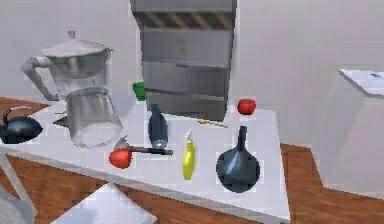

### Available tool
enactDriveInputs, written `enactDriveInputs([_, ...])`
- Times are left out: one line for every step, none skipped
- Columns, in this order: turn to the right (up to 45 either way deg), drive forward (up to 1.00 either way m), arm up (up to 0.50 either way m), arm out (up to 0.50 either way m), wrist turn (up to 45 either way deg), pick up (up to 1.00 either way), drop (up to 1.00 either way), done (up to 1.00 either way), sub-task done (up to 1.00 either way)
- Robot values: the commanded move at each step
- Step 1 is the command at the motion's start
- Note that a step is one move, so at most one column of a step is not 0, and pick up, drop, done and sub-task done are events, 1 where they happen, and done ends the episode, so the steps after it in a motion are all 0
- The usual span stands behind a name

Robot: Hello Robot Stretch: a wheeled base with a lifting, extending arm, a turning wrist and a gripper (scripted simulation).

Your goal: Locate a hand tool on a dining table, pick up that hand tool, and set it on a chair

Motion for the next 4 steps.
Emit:
enactDriveInputs([-45.0, 0.0, 0.0, 0.0, 0.0, 0.0, 0.0, 0.0, 0.0])
enactDriveInputs([-45.0, 0.0, 0.0, 0.0, 0.0, 0.0, 0.0, 0.0, 0.0])
enactDriveInputs([45.0, 0.0, 0.0, 0.0, 0.0, 0.0, 0.0, 0.0, 0.0])
enactDriveInputs([39.0, 0.0, 0.0, 0.0, 0.0, 0.0, 0.0, 0.0, 0.0])
